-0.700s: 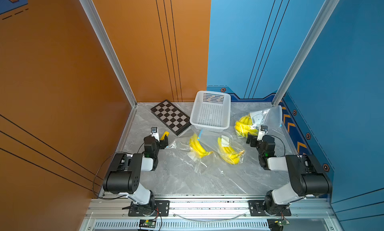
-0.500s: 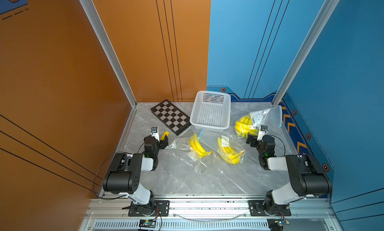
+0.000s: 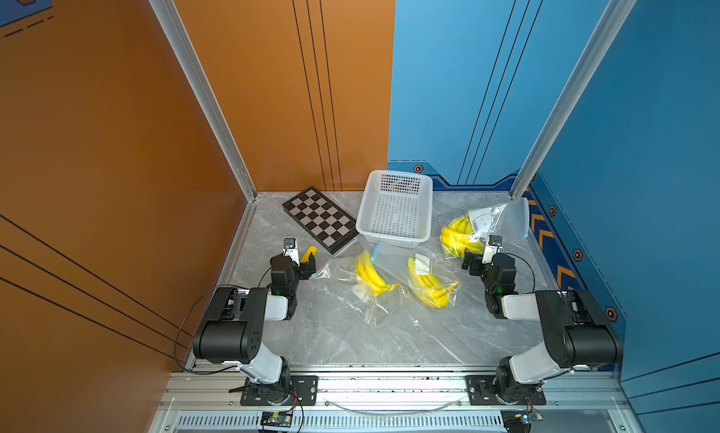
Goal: Open the zip-top bag and take out the banana
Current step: Pick up the zipper food storage bag at the center of the board.
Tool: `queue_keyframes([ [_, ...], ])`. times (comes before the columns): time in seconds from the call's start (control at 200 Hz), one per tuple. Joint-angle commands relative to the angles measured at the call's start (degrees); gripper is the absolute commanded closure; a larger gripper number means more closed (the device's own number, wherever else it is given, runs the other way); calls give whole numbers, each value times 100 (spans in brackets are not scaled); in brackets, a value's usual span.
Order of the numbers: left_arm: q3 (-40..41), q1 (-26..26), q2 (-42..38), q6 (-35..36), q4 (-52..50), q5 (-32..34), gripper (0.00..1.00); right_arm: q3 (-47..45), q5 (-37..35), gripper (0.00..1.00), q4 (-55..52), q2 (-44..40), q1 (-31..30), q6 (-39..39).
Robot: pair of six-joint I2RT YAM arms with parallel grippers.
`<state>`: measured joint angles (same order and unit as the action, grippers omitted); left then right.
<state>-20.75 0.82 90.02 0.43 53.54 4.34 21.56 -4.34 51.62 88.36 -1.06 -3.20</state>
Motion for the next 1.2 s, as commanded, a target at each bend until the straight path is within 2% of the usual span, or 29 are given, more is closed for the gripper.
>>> queue_keyframes([
  [0.0, -85, 32, -35, 10, -10, 129, 2, -6, 78, 0, 24, 26, 61, -56],
  [0.07, -80, 33, -37, 10, -10, 133, 2, -20, 77, 0, 47, 23, 79, -78],
  [0.195, -58, 62, -144, 103, -23, 13, 2, -146, -415, 0, 118, -185, 95, -289],
  [0.3, -112, 41, -535, -31, -440, 352, 2, -204, -578, 0, -54, -546, 82, -298],
  [0.45, -531, -21, -1282, -165, -1849, 241, 2, 78, -1255, 0, -1309, -1493, 124, -669],
  [0.485, -838, -6, -1404, -493, -2584, 373, 2, 263, -1491, 0, -1843, -1717, 205, -1155],
  [0.546, -1610, -4, -1520, -934, -4224, 422, 2, 786, -1822, 0, -3166, -2045, 465, -2447],
  [0.621, -2426, 77, -1488, -1357, -5614, 408, 2, 1457, -1176, 0, -4457, -2204, 943, -3225],
  [0.716, -3046, 258, -1556, -1744, -6678, 262, 2, 2358, -519, 0, -5823, -2136, 1396, -3583],
  [0.796, -3311, 489, -1760, -2037, -7072, 191, 2, 3067, -105, 0, -6675, -1978, 1597, -3492],
  [0.861, -3413, 705, -1986, -2319, -7155, 68, 2, 3420, 305, 0, -6953, -1897, 1676, -3502],
  [0.951, -3661, 952, -2104, -2752, -7387, -440, 2, 3622, 507, 1, -6953, -2027, 1405, -3508],
  [1.066, -4128, 1408, -2100, -3055, -7767, -959, 2, 4483, 1152, 3, -7827, -1680, 999, -3393],
  [1.196, -4482, 2058, -2111, -3249, -8187, -953, 2, 5288, 1432, 4, -8835, -1506, 367, -2840],
])
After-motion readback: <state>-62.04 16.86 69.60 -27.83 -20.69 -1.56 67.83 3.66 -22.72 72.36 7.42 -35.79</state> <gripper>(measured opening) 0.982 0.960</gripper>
